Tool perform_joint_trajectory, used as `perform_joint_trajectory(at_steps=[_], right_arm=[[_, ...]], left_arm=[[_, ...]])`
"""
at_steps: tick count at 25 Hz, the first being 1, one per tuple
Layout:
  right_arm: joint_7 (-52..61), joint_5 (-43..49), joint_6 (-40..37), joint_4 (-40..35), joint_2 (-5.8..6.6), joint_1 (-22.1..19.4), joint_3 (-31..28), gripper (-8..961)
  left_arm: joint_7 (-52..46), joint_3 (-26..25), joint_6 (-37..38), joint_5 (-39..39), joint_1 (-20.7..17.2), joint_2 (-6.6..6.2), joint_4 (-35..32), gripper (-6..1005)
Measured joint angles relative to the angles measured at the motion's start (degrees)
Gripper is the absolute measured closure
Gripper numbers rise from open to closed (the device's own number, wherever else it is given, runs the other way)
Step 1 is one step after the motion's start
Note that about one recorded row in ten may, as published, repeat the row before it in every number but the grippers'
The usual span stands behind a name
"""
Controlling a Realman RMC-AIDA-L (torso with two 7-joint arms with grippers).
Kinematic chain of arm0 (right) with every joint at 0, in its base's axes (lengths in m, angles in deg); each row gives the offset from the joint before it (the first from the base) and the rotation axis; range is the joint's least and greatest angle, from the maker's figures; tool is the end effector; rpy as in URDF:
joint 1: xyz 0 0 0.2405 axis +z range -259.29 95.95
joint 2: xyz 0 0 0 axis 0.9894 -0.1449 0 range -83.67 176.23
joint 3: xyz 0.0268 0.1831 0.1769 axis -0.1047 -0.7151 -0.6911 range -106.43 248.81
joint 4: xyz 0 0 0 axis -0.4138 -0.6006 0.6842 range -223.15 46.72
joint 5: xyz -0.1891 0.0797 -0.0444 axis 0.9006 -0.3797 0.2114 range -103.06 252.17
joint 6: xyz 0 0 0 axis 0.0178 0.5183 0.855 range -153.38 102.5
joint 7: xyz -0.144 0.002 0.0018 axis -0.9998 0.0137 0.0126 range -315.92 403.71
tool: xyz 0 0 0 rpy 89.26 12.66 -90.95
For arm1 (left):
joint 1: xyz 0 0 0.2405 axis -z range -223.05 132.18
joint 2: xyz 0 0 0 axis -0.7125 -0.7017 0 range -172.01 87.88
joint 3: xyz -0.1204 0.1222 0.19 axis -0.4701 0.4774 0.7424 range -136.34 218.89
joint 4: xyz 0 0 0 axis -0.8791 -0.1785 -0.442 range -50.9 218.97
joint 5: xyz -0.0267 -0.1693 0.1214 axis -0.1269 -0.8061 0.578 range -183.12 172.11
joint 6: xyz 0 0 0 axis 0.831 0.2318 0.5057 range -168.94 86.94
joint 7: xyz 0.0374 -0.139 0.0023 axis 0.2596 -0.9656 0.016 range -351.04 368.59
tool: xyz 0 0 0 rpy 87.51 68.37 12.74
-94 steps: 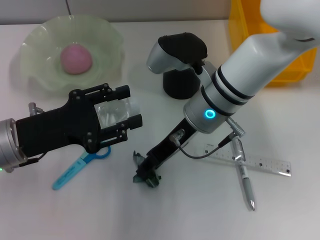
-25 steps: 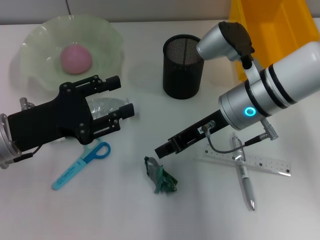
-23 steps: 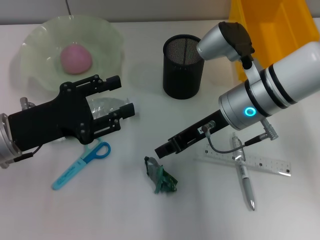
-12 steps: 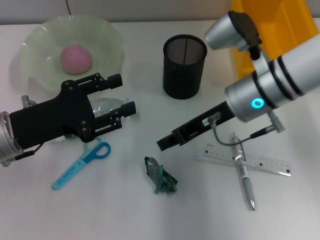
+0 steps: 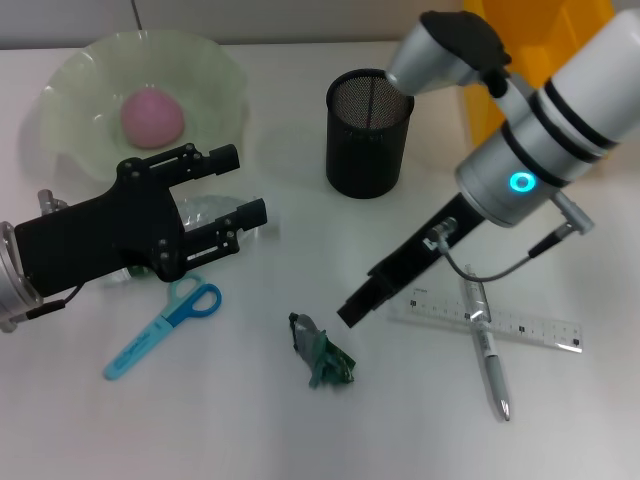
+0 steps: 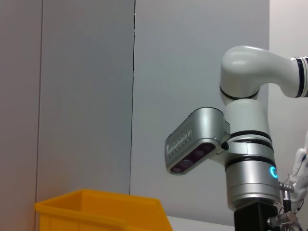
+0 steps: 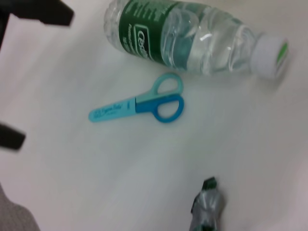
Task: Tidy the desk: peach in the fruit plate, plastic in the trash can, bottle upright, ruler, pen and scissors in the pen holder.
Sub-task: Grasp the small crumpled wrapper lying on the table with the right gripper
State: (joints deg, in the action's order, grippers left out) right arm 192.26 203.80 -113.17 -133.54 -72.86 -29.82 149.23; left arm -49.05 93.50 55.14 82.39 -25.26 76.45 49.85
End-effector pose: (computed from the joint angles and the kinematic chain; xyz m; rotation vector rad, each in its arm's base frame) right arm 0.1408 0.3580 -0.0686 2.7827 -1.2917 0.3766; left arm -0.2608 0.2848 0.0046 -2.5637 -0.2418 -1.0664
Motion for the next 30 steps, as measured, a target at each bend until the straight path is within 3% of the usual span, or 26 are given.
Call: perform_joint_trajectory(at_steps=[7, 13, 30], right_arm=[[1.0, -0.1, 2.6, 5.7, -0.61, 5.4, 2.8, 466], [2.2, -0.7, 4.4, 8.2, -0.75, 6.7, 4.2, 350], [2.9, -7.4, 7.5, 12.3, -0.74, 8.7, 11.1, 356]], left_arm=[[0.0, 0.0, 0.0, 0.0, -0.3, 0.06, 0.6, 360], [1.3, 0.0, 0.0, 0.0, -0.4, 0.05, 0.9, 360], [1.7, -0.3, 0.0, 0.0, 0.1, 0.05, 1.6, 360]])
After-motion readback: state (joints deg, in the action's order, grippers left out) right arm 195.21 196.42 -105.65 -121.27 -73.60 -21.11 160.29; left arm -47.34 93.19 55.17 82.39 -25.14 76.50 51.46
